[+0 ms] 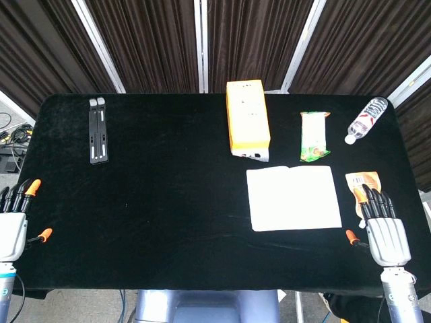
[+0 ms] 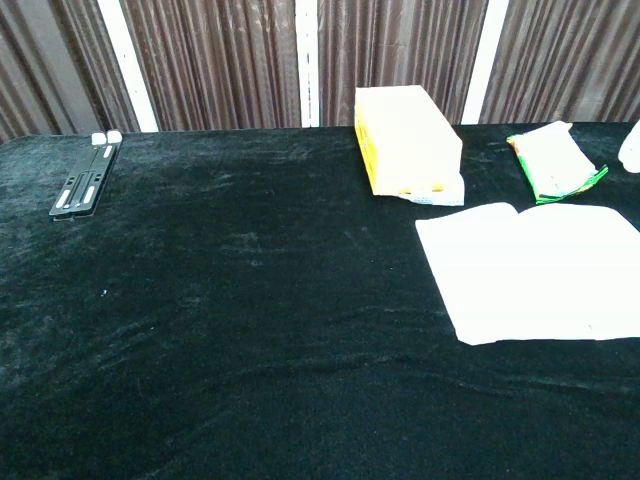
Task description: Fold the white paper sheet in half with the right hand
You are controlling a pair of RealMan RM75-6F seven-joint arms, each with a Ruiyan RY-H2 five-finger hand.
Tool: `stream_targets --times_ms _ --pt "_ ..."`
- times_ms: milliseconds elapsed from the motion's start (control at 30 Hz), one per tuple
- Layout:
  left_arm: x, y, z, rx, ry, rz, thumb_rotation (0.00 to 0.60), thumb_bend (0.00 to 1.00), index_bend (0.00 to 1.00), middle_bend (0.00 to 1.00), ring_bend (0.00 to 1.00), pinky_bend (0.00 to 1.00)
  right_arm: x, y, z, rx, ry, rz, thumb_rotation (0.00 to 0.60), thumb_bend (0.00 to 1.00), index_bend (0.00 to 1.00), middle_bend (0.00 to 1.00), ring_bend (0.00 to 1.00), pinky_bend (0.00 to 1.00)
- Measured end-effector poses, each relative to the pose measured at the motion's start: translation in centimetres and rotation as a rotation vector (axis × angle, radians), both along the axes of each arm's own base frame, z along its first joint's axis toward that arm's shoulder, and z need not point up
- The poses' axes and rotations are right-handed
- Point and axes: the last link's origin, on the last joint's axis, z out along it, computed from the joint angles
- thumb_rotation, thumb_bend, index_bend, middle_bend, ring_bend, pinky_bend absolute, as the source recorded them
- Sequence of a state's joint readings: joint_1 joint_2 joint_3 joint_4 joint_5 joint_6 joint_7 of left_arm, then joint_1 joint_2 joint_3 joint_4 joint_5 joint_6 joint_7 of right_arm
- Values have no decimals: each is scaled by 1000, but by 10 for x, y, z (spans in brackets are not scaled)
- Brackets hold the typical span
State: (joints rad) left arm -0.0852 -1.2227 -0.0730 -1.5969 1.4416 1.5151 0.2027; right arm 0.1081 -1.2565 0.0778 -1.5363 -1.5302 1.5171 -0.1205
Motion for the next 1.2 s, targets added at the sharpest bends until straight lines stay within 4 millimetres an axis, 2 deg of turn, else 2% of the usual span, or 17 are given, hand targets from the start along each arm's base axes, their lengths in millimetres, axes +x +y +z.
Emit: stream_targets --times_ms 367,567,833,1000,1200 --pt "2 1 3 7 -14 -8 600 110 0 0 0 0 5 1 -5 28 -1 15 600 130 0 0 0 0" --pt "1 2 6 14 -25 -4 600 110 0 0 0 0 19 -10 -16 47 -35 38 600 129 0 0 0 0" --pt "2 2 8 18 -31 -7 600 110 0 0 0 0 58 -38 -47 107 -104 54 600 129 0 0 0 0" --pt "1 2 9 12 -34 -1 600 110 0 0 0 0 78 -44 -68 164 -135 5 600 129 0 0 0 0" --pt "2 2 9 12 -38 -10 600 110 0 0 0 0 105 -48 -104 254 -179 -59 600 129 0 0 0 0"
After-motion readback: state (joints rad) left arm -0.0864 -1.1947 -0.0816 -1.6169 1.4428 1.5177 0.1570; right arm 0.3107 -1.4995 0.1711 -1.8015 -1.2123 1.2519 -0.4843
